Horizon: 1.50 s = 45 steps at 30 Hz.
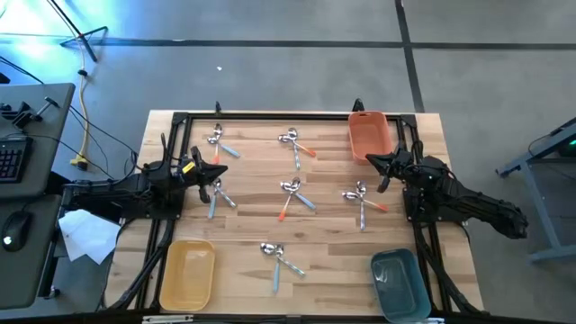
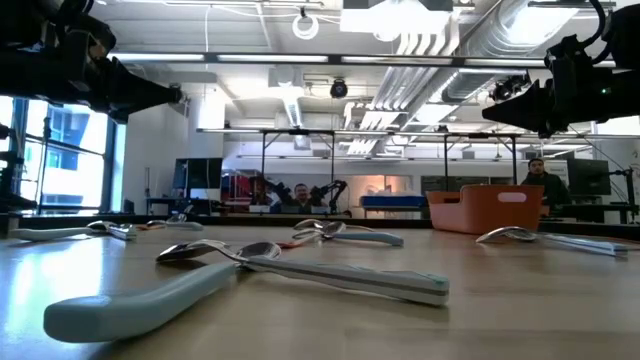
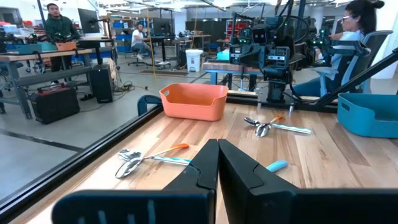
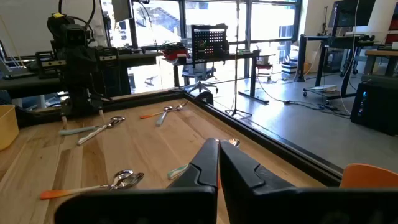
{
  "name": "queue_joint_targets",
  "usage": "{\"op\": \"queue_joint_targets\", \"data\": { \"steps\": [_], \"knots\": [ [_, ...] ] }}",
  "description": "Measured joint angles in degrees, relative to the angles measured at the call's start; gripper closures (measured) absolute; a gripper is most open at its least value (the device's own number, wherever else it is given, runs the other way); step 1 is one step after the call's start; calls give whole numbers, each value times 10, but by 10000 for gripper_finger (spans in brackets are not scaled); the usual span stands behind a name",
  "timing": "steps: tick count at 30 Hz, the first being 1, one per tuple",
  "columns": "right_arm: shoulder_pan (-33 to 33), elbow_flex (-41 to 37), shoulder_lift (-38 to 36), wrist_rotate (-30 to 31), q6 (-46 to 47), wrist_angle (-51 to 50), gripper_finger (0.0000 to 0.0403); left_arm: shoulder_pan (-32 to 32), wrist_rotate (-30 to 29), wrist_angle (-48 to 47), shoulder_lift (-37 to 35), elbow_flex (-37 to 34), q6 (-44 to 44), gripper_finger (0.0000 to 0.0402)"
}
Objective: Sort silverware by color (type)
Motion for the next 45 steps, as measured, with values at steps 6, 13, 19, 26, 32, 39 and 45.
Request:
{"op": "queue_joint_targets", "data": {
  "steps": [6, 13, 19, 26, 32, 39, 45],
  "knots": [
    [0, 0, 0, 0, 0, 0, 402, 0, 0, 0, 0, 0, 0, 398],
    [0, 0, 0, 0, 0, 0, 402, 0, -3, 14, 0, 0, 63, 398],
    [0, 0, 0, 0, 0, 0, 402, 0, -3, 14, 0, 0, 72, 398],
    [0, 0, 0, 0, 0, 0, 402, 0, -3, 14, 0, 0, 31, 398],
    [0, 0, 0, 0, 0, 0, 402, 0, 0, 14, 0, 0, 18, 398],
    [0, 0, 0, 0, 0, 0, 402, 0, 0, 14, 0, 0, -1, 398],
    [0, 0, 0, 0, 0, 0, 402, 0, 2, 21, 0, 0, -18, 398]
  ]
}}
